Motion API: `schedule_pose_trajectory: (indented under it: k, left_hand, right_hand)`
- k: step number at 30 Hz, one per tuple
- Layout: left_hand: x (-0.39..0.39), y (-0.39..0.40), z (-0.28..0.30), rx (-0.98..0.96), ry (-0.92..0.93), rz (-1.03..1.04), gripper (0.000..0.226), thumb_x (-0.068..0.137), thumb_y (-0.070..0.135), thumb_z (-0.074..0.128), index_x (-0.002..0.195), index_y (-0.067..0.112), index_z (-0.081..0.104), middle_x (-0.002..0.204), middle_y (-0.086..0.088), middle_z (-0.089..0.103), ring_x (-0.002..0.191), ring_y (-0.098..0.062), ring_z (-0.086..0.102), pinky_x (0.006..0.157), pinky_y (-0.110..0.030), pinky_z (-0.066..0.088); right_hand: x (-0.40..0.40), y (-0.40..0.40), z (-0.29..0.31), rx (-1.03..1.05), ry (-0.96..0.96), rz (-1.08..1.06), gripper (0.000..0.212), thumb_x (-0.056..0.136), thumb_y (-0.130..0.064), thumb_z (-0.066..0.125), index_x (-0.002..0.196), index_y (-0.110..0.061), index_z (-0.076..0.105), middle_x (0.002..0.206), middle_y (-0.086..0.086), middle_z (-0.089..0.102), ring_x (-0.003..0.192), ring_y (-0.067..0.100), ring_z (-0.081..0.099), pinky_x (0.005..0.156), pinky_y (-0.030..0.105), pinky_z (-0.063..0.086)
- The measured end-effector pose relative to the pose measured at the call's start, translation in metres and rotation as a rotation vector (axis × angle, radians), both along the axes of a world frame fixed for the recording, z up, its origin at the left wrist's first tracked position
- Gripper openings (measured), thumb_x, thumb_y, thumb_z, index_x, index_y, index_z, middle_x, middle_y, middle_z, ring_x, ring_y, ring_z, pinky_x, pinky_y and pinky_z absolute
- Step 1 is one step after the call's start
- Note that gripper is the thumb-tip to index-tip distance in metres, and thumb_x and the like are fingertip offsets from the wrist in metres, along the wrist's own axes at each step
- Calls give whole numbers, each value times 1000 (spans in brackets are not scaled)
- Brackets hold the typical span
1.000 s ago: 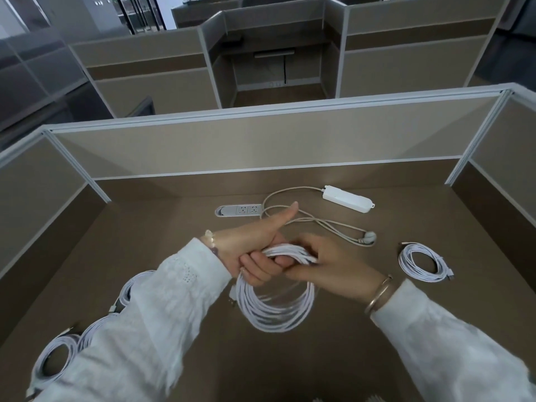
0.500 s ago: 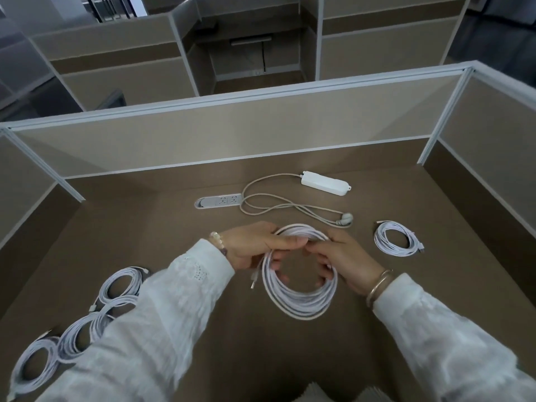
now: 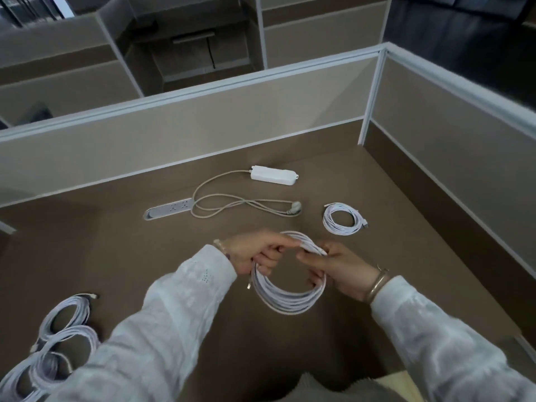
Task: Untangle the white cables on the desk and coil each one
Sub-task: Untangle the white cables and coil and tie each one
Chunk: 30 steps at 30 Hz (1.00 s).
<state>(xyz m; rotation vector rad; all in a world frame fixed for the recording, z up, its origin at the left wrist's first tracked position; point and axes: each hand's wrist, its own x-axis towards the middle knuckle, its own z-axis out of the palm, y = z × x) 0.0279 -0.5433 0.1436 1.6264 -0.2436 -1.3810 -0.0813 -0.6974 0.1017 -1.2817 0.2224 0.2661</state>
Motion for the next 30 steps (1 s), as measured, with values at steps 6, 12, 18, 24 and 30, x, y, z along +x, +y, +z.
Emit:
schedule_pose_trajectory:
  k: [6,12,18,24,30]
  left_hand:
    - [-15,-51,-38,239,-175,285,50,96,49,38,62,14,43,41,6,24,34,-8,16,39,-17,17]
    - [-27,-81,-64,215,-341,275,41,100,31,40,65,11,46,47,-1,29,35,-11,23,40,-18,21]
    - [-38,-100,-93,249,-399,246,45,100,39,43,64,13,50,43,2,37,33,-12,33,42,-22,28]
    - [-39,-105,-104,208,-268,343,49,101,44,38,68,10,52,53,-2,37,33,-8,28,37,-18,25]
    - [-29,-104,-105,207,-272,401,61,100,52,32,65,9,56,50,-2,39,38,-11,30,39,-19,25]
  right_hand:
    - [-27,-68,-43,-118,195,-211,35,72,-27,79,102,-11,68,97,8,71,88,19,68,83,38,56]
    - [-41,-127,-102,-734,318,-428,29,88,-2,60,66,-21,61,65,3,60,56,12,55,59,23,47]
    - [-46,-130,-149,-1063,485,-75,16,80,-19,67,93,-10,70,94,11,70,90,29,66,79,32,51]
    - [-42,-116,-167,-1192,588,158,29,85,-31,63,111,-18,63,115,4,65,105,22,62,89,30,49]
    - [-37,-114,-165,-1061,543,82,9,92,-25,58,92,-20,66,100,5,66,93,20,62,81,28,48]
